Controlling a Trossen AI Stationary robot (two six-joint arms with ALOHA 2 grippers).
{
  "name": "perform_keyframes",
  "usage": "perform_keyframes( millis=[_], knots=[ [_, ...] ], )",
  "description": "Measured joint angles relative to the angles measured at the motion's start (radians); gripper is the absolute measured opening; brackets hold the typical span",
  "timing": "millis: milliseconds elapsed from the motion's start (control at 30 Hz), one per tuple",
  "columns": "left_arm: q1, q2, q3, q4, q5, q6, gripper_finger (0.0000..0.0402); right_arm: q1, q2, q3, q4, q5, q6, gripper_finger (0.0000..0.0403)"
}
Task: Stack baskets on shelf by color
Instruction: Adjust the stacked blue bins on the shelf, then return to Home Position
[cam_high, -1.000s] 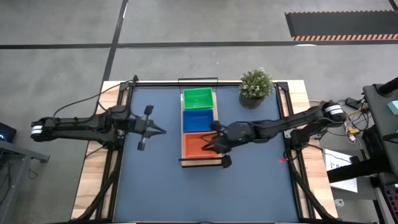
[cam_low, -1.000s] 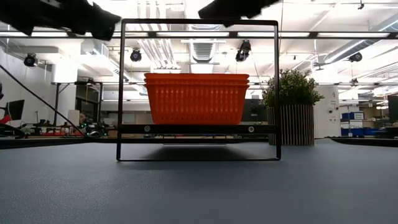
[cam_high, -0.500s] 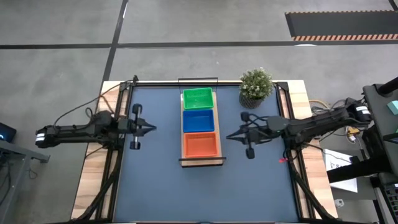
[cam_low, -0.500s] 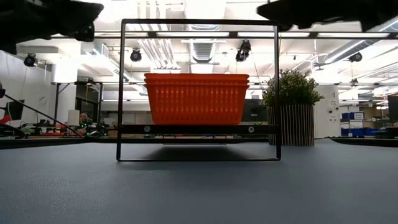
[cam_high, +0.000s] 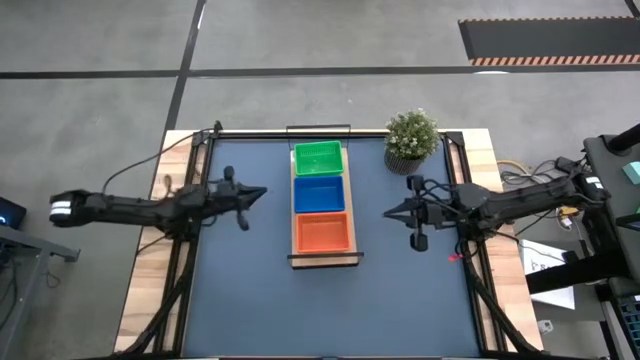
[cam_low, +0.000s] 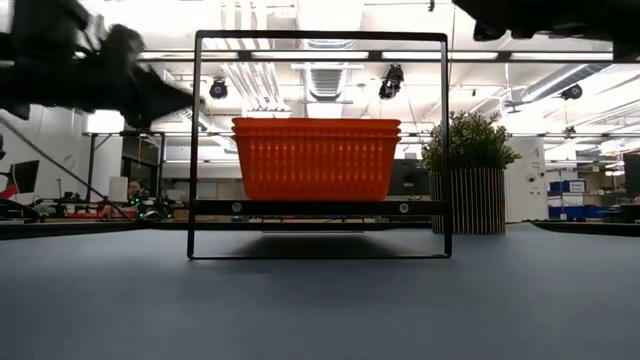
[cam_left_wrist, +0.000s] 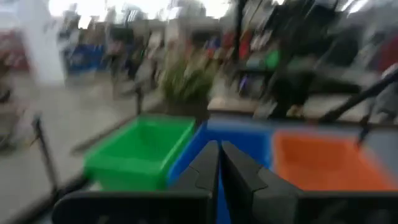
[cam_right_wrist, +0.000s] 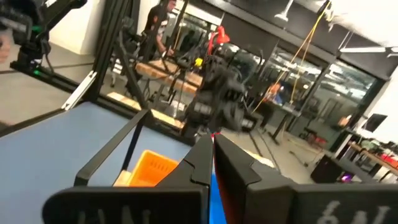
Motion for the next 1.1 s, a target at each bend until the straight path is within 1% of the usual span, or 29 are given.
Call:
perform_keyframes(
  millis=[67,133,200,367,467,533,633,800,967,1033,1100],
  knots=[
    [0.001,0.095,0.016,-0.001,-0.052,-0.021,0.0,0.0,-0.026,-0.002,-0.008,0.0,-0.013,0.0008],
    [0.002,0.199,0.035,0.004,-0.077,-0.047,0.0,0.0,-0.042,-0.003,-0.009,0.0,-0.019,0.0008],
    [0.002,0.31,0.06,0.004,-0.083,-0.063,0.0,0.0,-0.051,-0.003,-0.014,0.0,-0.027,0.0008],
    [0.011,0.574,0.153,0.086,-0.086,-0.04,0.0,0.0,-0.062,-0.003,-0.043,0.0,-0.04,0.0008],
    [0.018,0.685,0.205,0.152,-0.086,-0.024,0.0,0.0,-0.062,-0.003,-0.043,0.0,-0.039,0.0008],
    [0.021,0.738,0.233,0.144,-0.082,-0.023,0.0,0.0,-0.062,-0.003,-0.043,0.0,-0.039,0.0008],
    [0.021,0.79,0.26,0.141,-0.071,-0.024,0.0,0.0,-0.061,-0.003,-0.049,0.0,-0.032,0.0008],
    [0.021,0.814,0.28,0.14,-0.047,-0.025,0.0,0.0,-0.061,-0.003,-0.056,0.0,-0.018,0.0008],
    [0.023,0.794,0.284,0.13,-0.042,-0.024,0.0,0.0,-0.061,-0.003,-0.057,0.0,-0.008,0.0008],
    [0.023,0.773,0.282,0.089,-0.042,-0.024,0.0,0.0,-0.061,-0.003,-0.061,0.0,-0.008,0.0008],
    [0.023,0.734,0.281,0.011,-0.041,-0.024,0.0,0.0,-0.062,-0.003,-0.077,0.0,-0.011,0.0008]
  ],
)
